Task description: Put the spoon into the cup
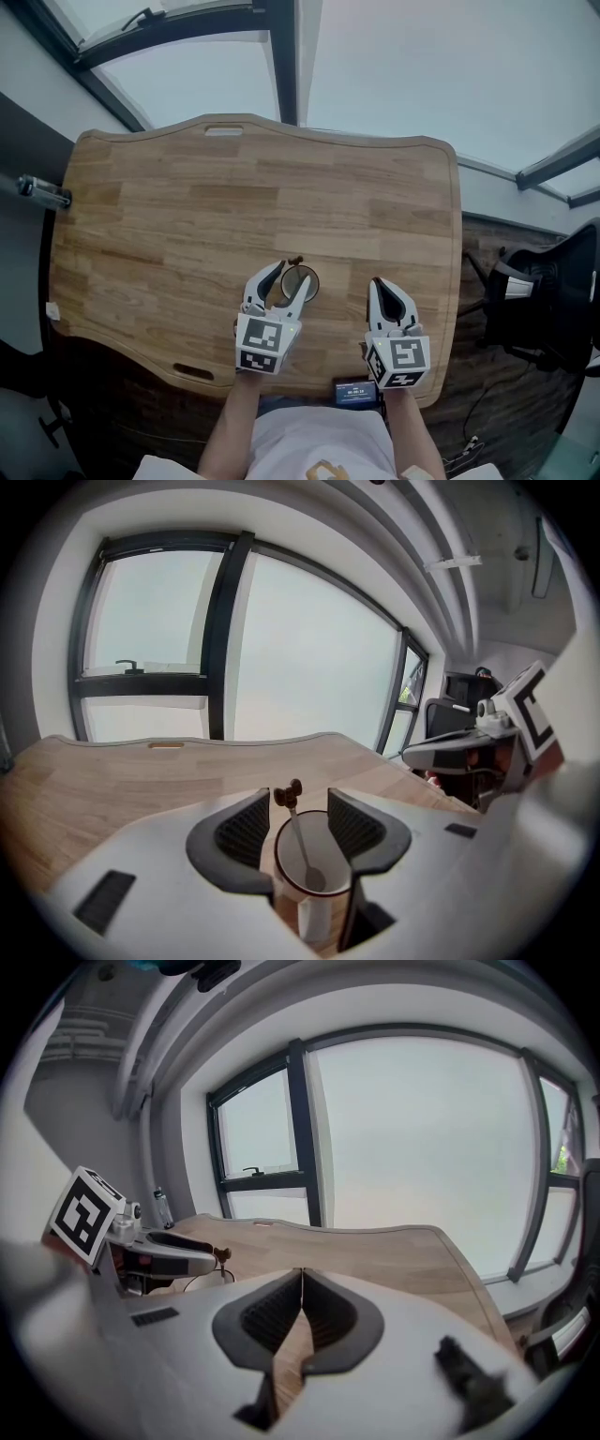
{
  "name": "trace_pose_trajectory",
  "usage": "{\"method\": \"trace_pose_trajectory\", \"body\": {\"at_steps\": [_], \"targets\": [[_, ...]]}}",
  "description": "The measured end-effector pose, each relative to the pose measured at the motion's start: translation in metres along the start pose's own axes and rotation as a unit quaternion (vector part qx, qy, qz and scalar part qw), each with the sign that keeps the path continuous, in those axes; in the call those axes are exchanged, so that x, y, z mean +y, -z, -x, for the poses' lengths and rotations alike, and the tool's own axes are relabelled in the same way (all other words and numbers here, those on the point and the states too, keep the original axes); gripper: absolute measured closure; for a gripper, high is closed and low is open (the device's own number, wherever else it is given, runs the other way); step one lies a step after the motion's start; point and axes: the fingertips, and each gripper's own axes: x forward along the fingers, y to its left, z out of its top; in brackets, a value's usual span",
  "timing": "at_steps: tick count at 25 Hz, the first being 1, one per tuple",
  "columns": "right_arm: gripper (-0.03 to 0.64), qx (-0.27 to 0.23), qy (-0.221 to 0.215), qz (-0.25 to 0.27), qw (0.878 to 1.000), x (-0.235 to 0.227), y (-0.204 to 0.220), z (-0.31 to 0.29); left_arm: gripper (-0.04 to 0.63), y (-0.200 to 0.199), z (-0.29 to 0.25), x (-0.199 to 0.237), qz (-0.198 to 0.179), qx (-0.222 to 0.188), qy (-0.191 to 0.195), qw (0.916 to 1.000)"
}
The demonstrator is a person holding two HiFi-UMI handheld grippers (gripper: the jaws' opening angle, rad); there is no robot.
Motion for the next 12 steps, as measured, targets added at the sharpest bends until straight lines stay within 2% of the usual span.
{"method": "trace_pose_trajectory", "body": {"at_steps": [12], "targets": [[0.586,-0.028,-0.002,0.008,1.0,0.018,-0.014,0.028,0.41,-0.014,0.037,-0.002,-0.004,-0.035,-0.023,0.9991]]}}
